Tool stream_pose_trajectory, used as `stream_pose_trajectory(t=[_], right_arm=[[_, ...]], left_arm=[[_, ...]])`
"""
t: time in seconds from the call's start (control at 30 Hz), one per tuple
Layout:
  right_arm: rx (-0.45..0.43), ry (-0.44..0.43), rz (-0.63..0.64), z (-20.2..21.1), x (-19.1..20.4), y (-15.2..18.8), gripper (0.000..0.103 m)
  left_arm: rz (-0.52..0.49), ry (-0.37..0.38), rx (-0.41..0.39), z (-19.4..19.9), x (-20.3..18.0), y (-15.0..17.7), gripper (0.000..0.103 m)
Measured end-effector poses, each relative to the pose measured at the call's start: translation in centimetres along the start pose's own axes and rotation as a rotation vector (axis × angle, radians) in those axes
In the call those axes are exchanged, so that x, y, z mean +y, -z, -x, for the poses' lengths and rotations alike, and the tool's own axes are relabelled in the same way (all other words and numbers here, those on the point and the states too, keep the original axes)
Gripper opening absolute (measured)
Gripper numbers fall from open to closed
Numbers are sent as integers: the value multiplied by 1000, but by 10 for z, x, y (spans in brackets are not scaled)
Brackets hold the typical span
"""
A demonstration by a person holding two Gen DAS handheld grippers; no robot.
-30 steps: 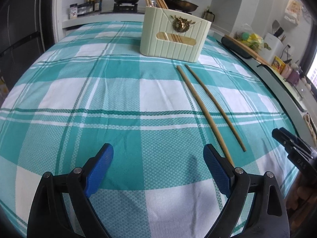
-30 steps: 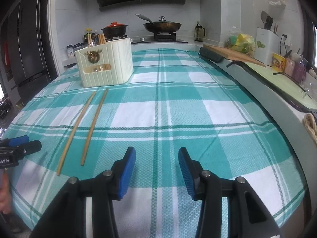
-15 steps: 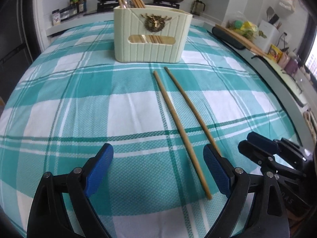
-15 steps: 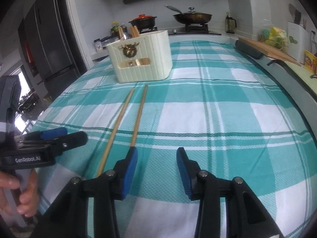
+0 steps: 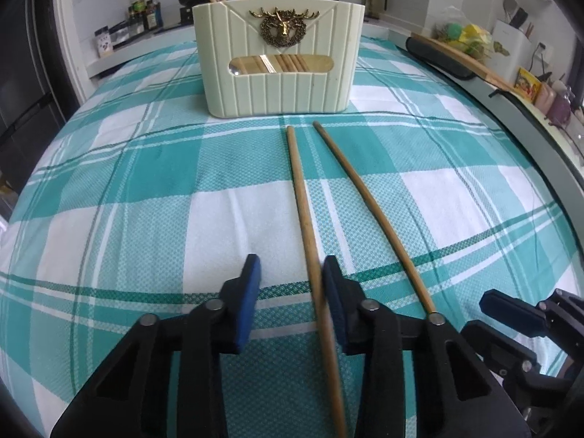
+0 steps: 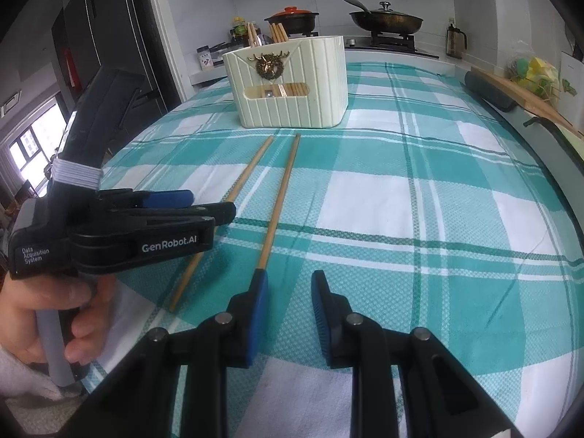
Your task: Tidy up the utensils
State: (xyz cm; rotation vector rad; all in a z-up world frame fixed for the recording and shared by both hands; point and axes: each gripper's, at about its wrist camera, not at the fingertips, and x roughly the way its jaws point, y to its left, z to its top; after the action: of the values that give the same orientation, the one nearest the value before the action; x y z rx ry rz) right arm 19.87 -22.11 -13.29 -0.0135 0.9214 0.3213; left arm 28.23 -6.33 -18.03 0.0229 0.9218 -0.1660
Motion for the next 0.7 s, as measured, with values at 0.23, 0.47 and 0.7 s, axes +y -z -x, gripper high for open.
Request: stream_pose_trajectory(t=[0.23, 0.47, 0.7], right_arm=[[20, 31, 49, -20, 20, -13, 25], [51, 146, 86, -33, 29, -16, 8], [40, 273, -37, -9, -4, 3, 6]], left_arm=[[84, -27, 6, 4, 29, 4, 8], [97, -72, 8, 13, 49, 16, 8], [106, -68, 4, 26, 70, 30, 10]])
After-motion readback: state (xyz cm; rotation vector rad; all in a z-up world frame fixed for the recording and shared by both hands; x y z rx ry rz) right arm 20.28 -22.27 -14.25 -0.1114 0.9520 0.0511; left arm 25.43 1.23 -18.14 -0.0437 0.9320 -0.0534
